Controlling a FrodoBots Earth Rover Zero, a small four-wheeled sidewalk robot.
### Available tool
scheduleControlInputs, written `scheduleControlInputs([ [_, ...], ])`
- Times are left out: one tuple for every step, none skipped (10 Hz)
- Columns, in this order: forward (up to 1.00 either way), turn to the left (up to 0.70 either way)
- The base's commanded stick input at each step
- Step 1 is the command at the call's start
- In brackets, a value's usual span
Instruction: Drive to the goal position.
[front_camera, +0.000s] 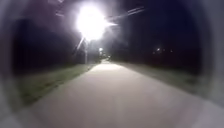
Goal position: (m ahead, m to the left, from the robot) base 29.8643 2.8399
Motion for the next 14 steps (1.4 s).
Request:
scheduleControlInputs([
  [1.0,0.0],
  [1.0,0.0],
  [1.0,0.0],
  [1.0,0.0],
  [1.0,0.0],
  [1.0,0.0],
  [1.0,0.0],
  [1.0,0.0],
  [1.0,0.0],
  [1.0,0.0],
  [1.0,0.0],
  [1.0,0.0],
  [1.0,0.0],
  [1.0,0.0],
])
